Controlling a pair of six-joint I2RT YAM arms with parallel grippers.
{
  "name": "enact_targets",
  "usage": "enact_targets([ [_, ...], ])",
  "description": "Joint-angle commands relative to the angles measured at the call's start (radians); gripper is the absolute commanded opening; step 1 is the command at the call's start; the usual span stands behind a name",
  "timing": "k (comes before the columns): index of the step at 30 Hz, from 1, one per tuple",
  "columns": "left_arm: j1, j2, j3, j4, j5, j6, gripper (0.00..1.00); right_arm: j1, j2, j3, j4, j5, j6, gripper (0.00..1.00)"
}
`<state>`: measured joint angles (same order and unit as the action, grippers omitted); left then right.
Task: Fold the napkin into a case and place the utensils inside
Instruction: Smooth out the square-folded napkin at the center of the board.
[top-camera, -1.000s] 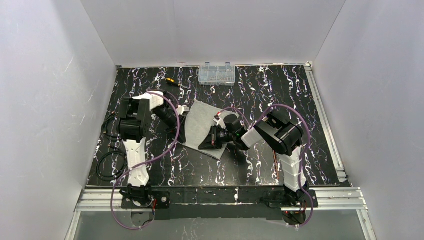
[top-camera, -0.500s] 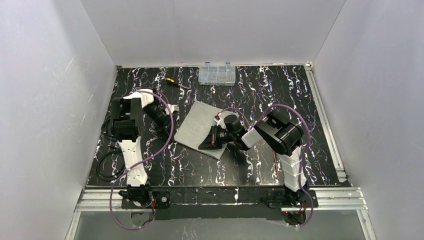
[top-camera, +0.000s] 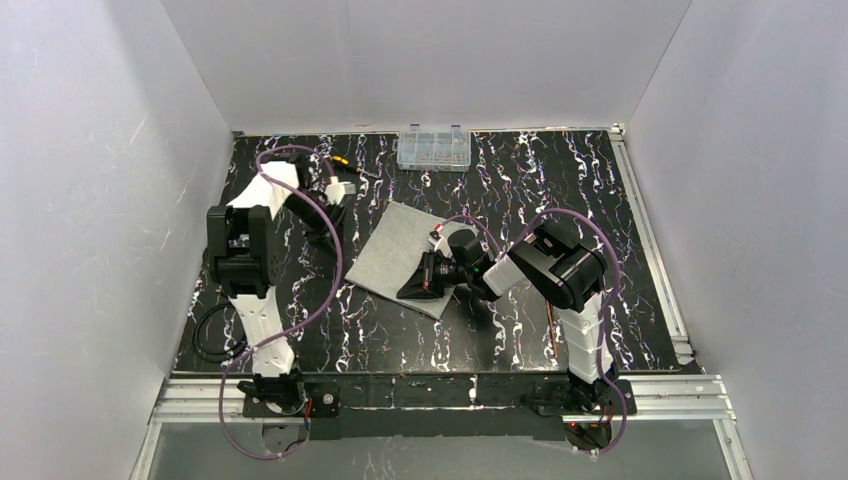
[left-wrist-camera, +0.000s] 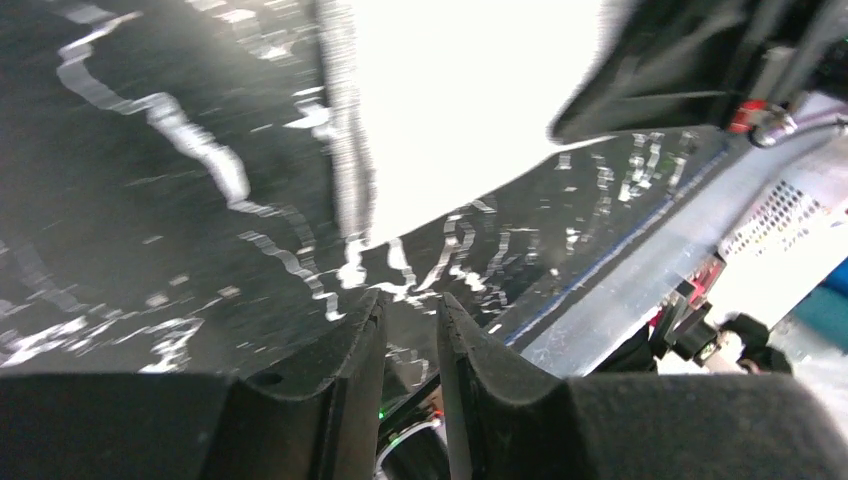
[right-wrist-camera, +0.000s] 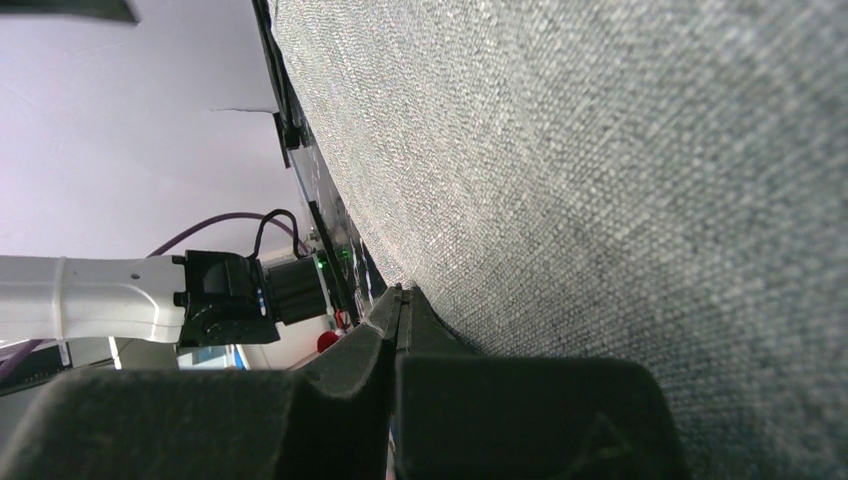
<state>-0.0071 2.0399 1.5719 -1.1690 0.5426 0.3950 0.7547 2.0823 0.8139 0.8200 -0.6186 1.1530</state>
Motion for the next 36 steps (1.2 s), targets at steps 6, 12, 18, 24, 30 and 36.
enact_targets([
  [6,-0.151,-0.007,-0.037,0.051,0.205,-0.036,0.22,-0.012,-0.003,0.059,0.031,-0.036,0.051,0.14],
  [12,-0.151,0.017,-0.150,0.200,0.086,-0.042,0.18,-0.074,-0.114,0.076,0.015,-0.088,0.036,0.27],
  [18,-0.156,0.025,-0.164,0.245,0.029,-0.041,0.16,-0.140,-0.223,-0.044,-0.049,-0.106,-0.012,0.27],
  [24,-0.163,-0.015,-0.150,0.245,-0.031,-0.036,0.16,-0.259,-0.226,-0.088,-0.096,-0.136,-0.060,0.22],
  [30,-0.167,-0.053,-0.109,0.205,-0.016,-0.024,0.16,-0.339,-0.145,-0.014,-0.154,-0.177,-0.130,0.20],
  [36,-0.187,-0.067,-0.134,0.199,0.001,0.015,0.16,-0.399,-0.093,0.027,-0.170,-0.189,-0.161,0.18],
])
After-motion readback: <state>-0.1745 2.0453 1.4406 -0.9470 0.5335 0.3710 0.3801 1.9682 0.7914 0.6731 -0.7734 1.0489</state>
